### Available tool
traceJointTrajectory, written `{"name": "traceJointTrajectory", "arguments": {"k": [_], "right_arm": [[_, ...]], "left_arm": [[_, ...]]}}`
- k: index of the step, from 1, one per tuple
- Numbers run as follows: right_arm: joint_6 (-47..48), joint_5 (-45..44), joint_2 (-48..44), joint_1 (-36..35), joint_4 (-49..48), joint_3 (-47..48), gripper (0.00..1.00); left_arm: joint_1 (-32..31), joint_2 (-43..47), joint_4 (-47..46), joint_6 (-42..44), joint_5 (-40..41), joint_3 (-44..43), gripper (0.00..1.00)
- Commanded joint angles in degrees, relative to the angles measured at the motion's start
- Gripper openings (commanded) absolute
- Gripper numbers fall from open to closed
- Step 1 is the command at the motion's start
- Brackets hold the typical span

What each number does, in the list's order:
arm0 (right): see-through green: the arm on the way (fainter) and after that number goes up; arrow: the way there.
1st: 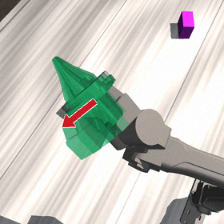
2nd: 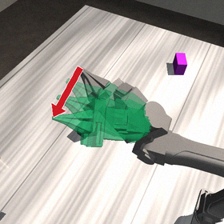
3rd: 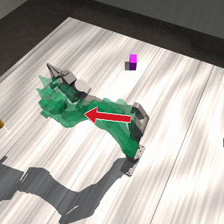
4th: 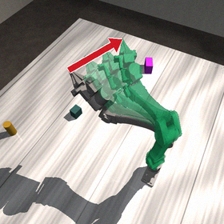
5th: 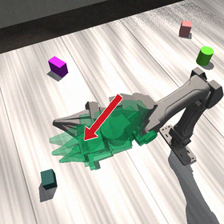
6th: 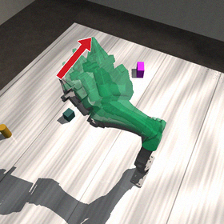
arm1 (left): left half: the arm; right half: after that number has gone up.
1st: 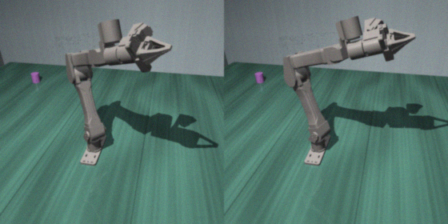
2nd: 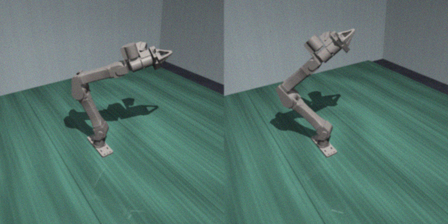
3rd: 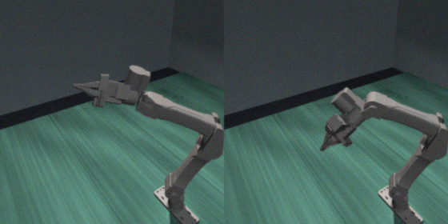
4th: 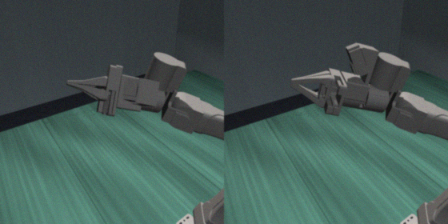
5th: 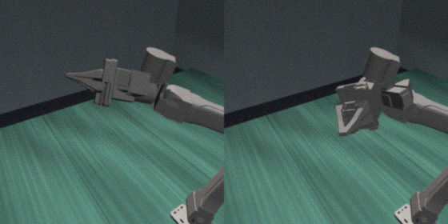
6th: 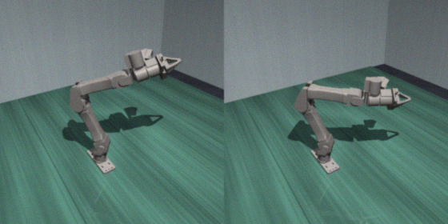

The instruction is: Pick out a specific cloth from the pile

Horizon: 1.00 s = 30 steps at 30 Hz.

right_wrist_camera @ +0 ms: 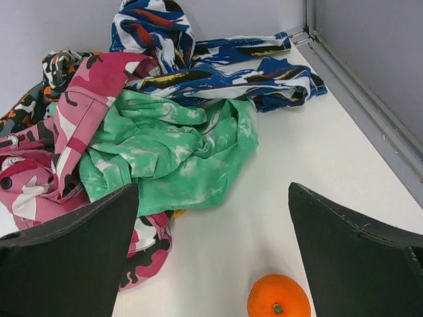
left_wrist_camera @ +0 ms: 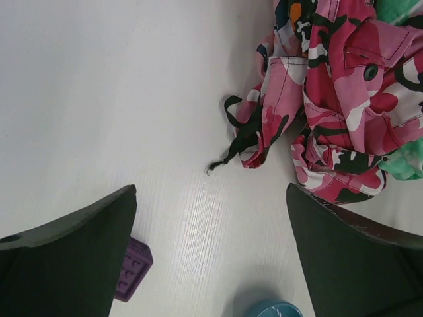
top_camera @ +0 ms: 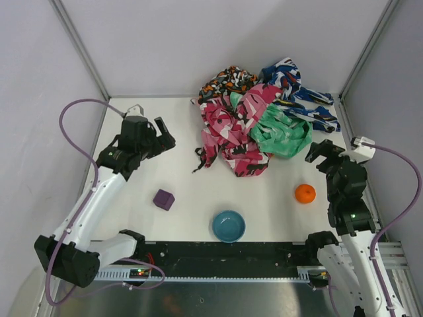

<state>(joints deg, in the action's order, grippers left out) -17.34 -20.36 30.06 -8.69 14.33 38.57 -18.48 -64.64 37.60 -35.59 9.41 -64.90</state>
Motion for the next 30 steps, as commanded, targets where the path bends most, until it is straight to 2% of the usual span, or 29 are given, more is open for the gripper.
{"name": "traceJointTrajectory", "arguments": {"k": [1, 6, 8, 9, 10, 13, 16, 21, 26, 28, 29, 30], "right_arm": [[2.06, 1.22, 0.68, 1.18, -5.91, 2.39, 0.99], [6.4, 16.41, 4.7, 2.53, -14.45, 3.57, 0.99], [8.65, 23.94, 10.75, 1.41, -14.93, 7.65, 0.99], [10.27, 24.74, 15.3, -0.84, -13.27, 10.6, 0.99], [13.41, 24.09, 18.99, -3.02, -10.98, 13.13, 0.99], [22.41, 15.01, 32.97, -13.14, -5.61, 20.87, 0.99], [28.08, 12.5, 46.64, -19.35, -1.74, 26.77, 0.99], [29.34, 14.97, 65.77, -22.03, 5.42, 37.37, 0.99], [29.52, 11.71, 85.25, -22.75, 15.96, 50.62, 0.99], [29.64, 10.09, 92.08, -22.92, 20.51, 56.35, 0.93], [29.78, 9.38, 94.6, -23.11, 22.12, 58.46, 0.87], [29.89, 8.19, 96.65, -23.47, 23.1, 60.75, 0.77]], "left_arm": [[1.16, 4.08, -0.17, -0.62, 0.24, 1.8, 1.0], [1.21, 5.76, -0.28, -0.78, -0.93, 4.69, 1.0], [1.22, 6.02, -0.28, -1.08, -1.2, 5.75, 1.0], [1.19, 6.06, -0.27, -1.2, -1.35, 6.19, 1.0], [1.18, 6.0, -0.3, -1.3, -1.51, 6.63, 1.0], [1.23, 5.68, -0.3, -1.46, -2.12, 7.91, 1.0], [1.32, 5.5, -0.28, -1.56, -2.75, 9.12, 1.0], [1.27, 5.44, -0.25, -1.85, -3.28, 10.62, 1.0], [1.3, 5.28, -0.37, -2.17, -3.52, 11.67, 1.0], [1.29, 5.24, -0.35, -2.32, -3.65, 11.89, 1.0], [1.27, 5.19, -0.34, -2.39, -3.67, 11.99, 1.0], [1.31, 5.21, -0.34, -2.43, -3.64, 12.03, 1.0]]}}
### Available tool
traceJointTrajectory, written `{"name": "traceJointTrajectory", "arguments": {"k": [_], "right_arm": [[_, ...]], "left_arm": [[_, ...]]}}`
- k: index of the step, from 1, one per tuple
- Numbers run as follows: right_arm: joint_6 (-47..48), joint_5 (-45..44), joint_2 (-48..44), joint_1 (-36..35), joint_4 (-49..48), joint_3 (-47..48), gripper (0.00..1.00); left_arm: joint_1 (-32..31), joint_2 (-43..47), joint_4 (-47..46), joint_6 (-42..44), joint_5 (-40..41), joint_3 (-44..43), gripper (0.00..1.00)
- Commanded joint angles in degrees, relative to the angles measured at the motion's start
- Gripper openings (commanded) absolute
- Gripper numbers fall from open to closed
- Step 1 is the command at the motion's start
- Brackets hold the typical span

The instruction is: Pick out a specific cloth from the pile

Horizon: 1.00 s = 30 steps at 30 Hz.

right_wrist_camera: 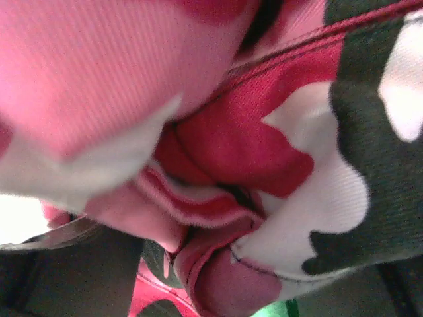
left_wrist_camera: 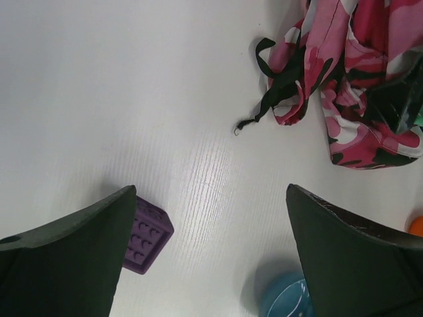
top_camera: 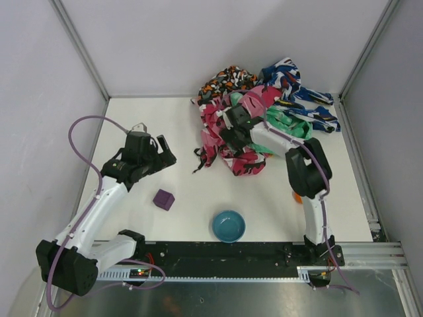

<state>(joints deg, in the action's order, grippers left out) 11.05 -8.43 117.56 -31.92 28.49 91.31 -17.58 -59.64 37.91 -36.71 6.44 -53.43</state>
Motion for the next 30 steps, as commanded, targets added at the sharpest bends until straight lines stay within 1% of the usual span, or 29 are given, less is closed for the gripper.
{"name": "traceJointTrajectory", "arguments": {"k": [1, 2, 3, 4, 5, 6, 7, 9, 11, 12, 14, 17, 21, 25, 30], "right_arm": [[1.77, -4.65, 10.31, -0.59, 9.34, 9.63, 0.67], [2.04, -5.62, 10.54, -1.04, 9.28, 10.89, 0.51], [2.44, -6.42, 10.34, -1.48, 8.63, 11.91, 0.39], [2.64, -7.0, 9.23, -1.74, 8.22, 13.52, 0.22], [2.34, -6.71, 7.23, -2.05, 8.01, 15.6, 0.11], [1.71, -5.47, 5.39, -2.25, 7.91, 17.34, 0.06], [1.18, -1.99, 2.28, -2.34, 7.55, 18.83, 0.03], [0.2, 4.44, -4.12, -2.35, 3.9, 19.5, 0.01], [-0.85, 6.9, -10.21, -2.31, -2.11, 19.41, 0.0], [-1.25, 6.92, -12.91, -2.2, -4.31, 19.55, 0.0], [-2.84, 3.52, -16.18, -1.15, -8.19, 20.8, 0.0], [-8.21, 0.89, -17.49, 3.52, -11.53, 24.26, 0.0], [-19.85, 1.53, -14.56, 13.61, -10.44, 29.54, 0.0], [-27.34, 0.76, -8.89, 22.1, -7.08, 30.09, 0.0], [-31.96, 0.62, 0.55, 26.45, -3.42, 26.66, 0.0]], "left_arm": [[0.43, 0.3, -0.65, -1.33, -0.65, 0.5, 1.0], [0.44, 0.39, -0.69, -1.34, -0.64, 0.42, 1.0], [0.44, 0.48, -0.67, -1.34, -0.6, 0.29, 1.0], [0.4, 0.62, -0.7, -1.3, -0.53, 0.14, 1.0], [0.42, 0.82, -0.67, -1.28, -0.45, -0.15, 1.0], [0.43, 0.96, -0.7, -1.18, -0.46, -0.52, 1.0], [0.4, 1.07, -0.72, -1.13, -0.46, -0.84, 1.0], [0.37, 1.16, -0.82, -1.01, -0.57, -1.58, 1.0], [0.38, 1.14, -1.11, -0.67, -0.99, -2.44, 1.0], [0.41, 1.08, -1.36, -0.44, -1.34, -2.9, 1.0], [0.44, 0.41, -2.08, 0.11, -2.68, -3.65, 1.0], [0.38, -1.13, -3.7, 1.24, -5.26, -4.78, 1.0], [-0.27, -4.55, -6.16, 2.81, -10.12, -7.02, 1.0], [-2.71, -9.9, -9.3, 4.58, -13.13, -10.02, 1.0], [-7.81, -21.77, -11.18, 6.65, -15.93, -17.73, 0.99]]}}
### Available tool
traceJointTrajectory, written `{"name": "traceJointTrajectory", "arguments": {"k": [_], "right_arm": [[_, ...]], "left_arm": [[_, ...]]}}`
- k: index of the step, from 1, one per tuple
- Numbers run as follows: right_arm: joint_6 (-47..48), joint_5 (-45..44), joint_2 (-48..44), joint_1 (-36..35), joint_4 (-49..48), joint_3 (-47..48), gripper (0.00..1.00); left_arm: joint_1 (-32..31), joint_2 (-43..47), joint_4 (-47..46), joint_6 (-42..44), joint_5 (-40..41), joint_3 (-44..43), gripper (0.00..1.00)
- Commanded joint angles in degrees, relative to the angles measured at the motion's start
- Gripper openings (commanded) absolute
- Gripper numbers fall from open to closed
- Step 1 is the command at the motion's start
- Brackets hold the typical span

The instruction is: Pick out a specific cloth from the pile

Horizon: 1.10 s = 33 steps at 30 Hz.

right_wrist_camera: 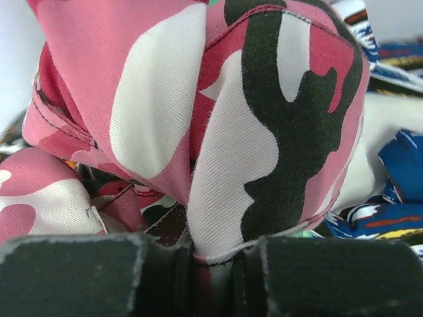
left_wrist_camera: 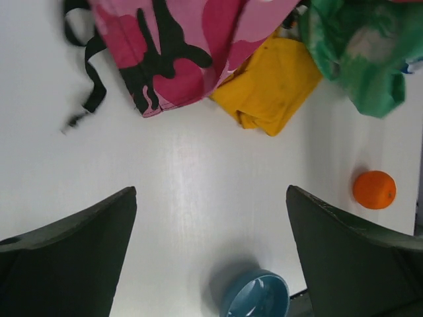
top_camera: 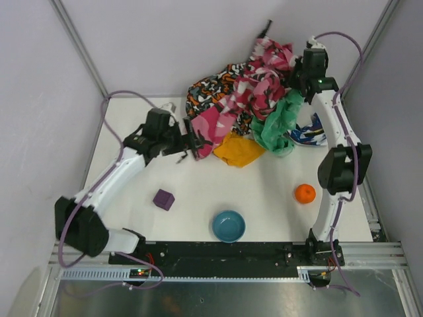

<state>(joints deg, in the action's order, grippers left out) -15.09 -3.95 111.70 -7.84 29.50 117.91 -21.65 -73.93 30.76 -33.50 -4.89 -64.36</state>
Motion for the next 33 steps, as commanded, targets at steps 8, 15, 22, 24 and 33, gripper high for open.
{"name": "traceJointTrajectory", "arguments": {"k": [8, 15, 22, 24, 33], "right_arm": [[-9.25, -1.78, 16.19, 3.35, -0.47, -3.94, 0.0], [-9.17, -0.57, 15.65, 3.77, -2.41, -7.97, 0.0], [-8.7, 1.11, 12.07, 3.67, -6.37, -14.64, 0.0], [-8.17, 0.67, 11.44, 3.67, -7.1, -15.87, 0.0], [-7.93, -1.03, 9.72, 3.45, -8.29, -17.92, 0.05]], "left_arm": [[-10.7, -32.1, -4.05, 6.54, -10.2, -24.83, 0.99], [-16.5, -49.5, -1.18, 12.7, 7.38, -39.38, 1.0], [-18.53, -63.47, 6.96, 13.29, 15.85, -52.19, 1.0], [-19.02, -65.14, 8.95, 13.44, 18.81, -52.91, 1.0], [-21.07, -63.34, 13.81, 17.71, 26.33, -55.56, 0.11]]}}
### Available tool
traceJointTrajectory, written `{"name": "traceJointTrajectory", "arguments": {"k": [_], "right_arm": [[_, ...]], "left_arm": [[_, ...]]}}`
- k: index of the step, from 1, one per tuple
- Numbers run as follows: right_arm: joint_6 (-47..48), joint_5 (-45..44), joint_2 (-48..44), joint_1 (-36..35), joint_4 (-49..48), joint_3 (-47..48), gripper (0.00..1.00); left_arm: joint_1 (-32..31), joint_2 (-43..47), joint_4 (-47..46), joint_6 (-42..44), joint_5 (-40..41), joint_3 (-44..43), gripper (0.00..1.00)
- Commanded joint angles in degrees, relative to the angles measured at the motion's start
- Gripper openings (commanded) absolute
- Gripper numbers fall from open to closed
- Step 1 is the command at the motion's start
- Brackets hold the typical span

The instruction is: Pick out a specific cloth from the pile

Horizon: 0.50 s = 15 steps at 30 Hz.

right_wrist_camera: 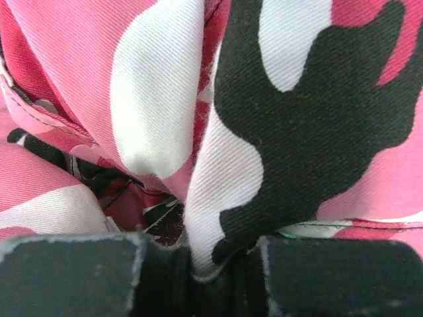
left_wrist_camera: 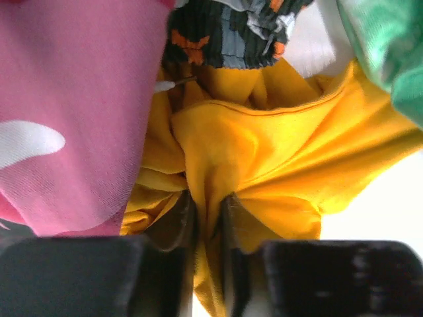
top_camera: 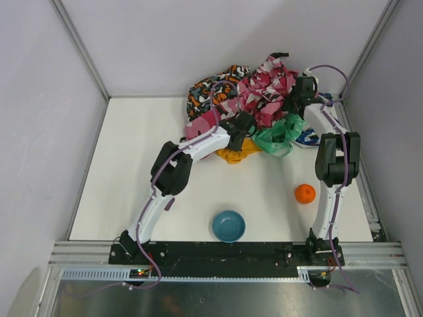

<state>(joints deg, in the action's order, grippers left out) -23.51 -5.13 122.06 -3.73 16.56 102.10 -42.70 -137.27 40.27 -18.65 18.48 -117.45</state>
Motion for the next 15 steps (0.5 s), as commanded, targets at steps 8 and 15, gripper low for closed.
{"name": "traceJointTrajectory", "arguments": {"k": [8, 15], "right_arm": [[4.16, -6.42, 0.96, -2.16, 7.58, 0.39, 0.1], [3.69, -7.71, 2.98, -2.26, 10.99, 4.29, 0.14]], "left_arm": [[-0.03, 19.88, 4.48, 12.12, -18.96, -12.35, 0.01], [0.02, 32.42, 4.34, 17.21, -29.79, -24.48, 0.01]]}}
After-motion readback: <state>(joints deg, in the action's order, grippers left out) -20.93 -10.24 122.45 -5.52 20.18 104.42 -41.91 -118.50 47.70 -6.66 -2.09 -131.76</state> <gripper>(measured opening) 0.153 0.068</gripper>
